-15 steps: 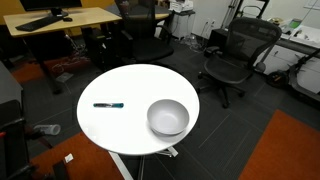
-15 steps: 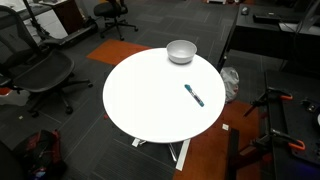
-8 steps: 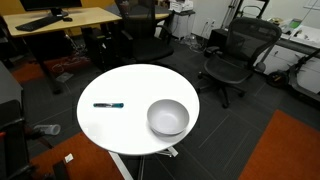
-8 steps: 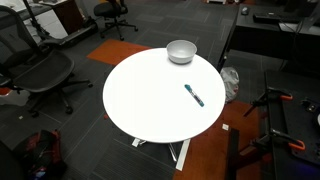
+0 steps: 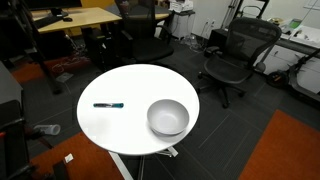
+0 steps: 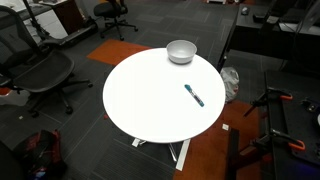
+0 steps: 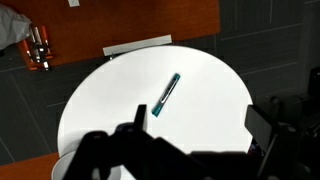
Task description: Put the pen in the bowl
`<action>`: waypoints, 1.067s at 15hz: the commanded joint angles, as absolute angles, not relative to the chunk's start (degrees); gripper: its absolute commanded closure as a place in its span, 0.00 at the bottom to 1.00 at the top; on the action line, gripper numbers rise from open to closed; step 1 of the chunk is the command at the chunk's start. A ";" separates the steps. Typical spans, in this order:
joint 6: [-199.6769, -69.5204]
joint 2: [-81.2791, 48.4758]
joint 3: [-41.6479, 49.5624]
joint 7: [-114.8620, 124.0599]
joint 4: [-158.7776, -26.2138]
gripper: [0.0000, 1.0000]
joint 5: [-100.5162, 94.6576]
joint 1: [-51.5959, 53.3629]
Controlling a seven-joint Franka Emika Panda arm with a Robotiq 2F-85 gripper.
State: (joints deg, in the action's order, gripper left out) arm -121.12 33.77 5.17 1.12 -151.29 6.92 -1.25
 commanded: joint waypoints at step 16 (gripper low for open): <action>-144.66 7.75 0.14 19.27 -148.57 0.00 7.37 -3.12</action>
State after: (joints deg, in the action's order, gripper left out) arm -142.50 13.46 0.88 15.75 -152.00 6.95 -2.49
